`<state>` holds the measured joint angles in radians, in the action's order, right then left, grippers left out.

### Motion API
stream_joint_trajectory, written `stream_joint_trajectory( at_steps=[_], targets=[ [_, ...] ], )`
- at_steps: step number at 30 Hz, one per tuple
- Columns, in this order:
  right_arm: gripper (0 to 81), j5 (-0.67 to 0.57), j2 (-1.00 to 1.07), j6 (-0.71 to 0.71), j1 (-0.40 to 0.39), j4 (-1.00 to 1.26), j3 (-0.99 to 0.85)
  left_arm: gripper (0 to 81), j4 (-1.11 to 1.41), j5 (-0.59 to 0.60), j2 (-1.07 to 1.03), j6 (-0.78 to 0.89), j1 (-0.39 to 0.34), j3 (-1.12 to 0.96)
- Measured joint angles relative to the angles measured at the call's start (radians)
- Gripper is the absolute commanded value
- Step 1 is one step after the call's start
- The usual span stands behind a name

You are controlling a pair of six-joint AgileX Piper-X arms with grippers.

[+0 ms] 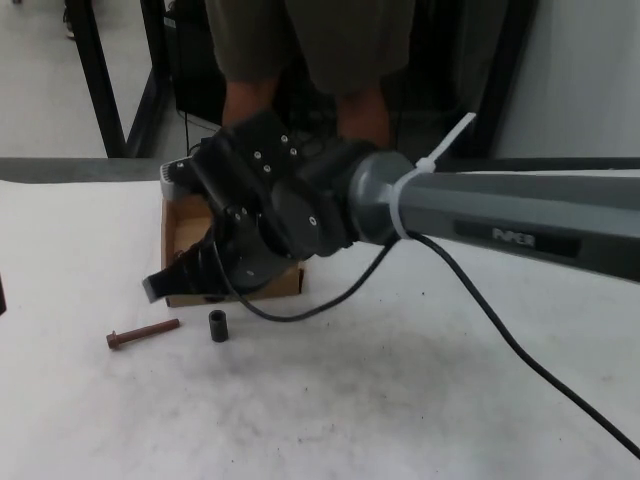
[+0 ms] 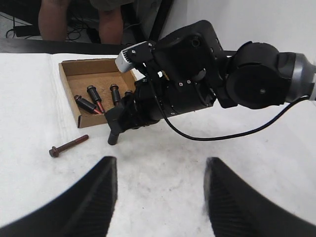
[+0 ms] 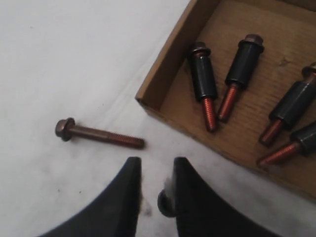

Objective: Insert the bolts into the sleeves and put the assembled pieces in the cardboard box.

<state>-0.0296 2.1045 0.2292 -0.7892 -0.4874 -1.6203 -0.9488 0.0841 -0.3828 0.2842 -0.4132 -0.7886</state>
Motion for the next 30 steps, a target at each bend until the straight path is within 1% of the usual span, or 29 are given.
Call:
stream_joint_trajectory(
  at_steps=[5, 23, 28, 30],
  targets=[
    [22.2, -0.024, 0.048, 0.004, 0.012, -0.005, -0.04, 49.9, 0.0, 0.0, 0.0, 0.0, 0.0, 0.0],
    [21.9, -0.035, 0.079, 0.002, 0.012, 0.017, -0.042, 49.9, 0.0, 0.0, 0.0, -0.001, 0.0, 0.0],
    [13.7, -0.035, 0.079, -0.001, 0.012, 0.069, -0.042, 49.9, 0.0, 0.0, 0.0, -0.001, 0.0, 0.0],
    [12.6, -0.04, 0.084, -0.001, 0.012, 0.072, -0.042, 49.9, 0.0, 0.0, 0.0, -0.001, 0.0, 0.0]
  ],
)
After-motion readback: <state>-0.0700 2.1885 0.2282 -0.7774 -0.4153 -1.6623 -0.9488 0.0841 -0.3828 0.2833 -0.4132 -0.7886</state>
